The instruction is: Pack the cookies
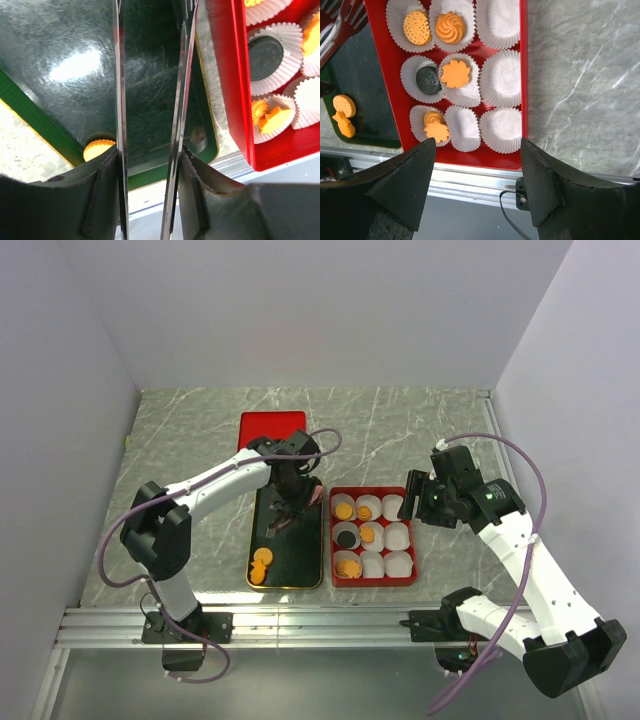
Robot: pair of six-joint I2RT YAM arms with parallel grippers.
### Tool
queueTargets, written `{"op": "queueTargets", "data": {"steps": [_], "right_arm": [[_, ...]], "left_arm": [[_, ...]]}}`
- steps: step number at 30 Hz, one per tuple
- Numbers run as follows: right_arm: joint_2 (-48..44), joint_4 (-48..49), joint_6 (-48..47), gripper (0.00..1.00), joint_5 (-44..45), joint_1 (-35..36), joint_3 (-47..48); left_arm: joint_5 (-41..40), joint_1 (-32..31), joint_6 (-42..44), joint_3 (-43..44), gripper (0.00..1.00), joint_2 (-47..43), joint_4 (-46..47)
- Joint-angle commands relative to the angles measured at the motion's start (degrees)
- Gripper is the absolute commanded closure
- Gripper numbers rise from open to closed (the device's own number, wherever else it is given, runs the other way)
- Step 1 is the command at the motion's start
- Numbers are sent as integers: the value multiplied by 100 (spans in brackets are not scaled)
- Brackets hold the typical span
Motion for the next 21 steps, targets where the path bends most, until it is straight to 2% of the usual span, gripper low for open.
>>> {"op": "queueTargets", "data": {"steps": [1, 10, 21], "right_arm": [[-6, 136, -74, 25, 139, -25, 141], [2, 136, -65, 25, 130, -25, 150], [-41, 145, -57, 25, 16, -8, 132]], "left_arm": [[339, 17, 162, -42, 53, -8, 165], [604, 17, 4, -490, 67, -148, 437], [-64, 43, -181, -113, 72, -605, -107]]}}
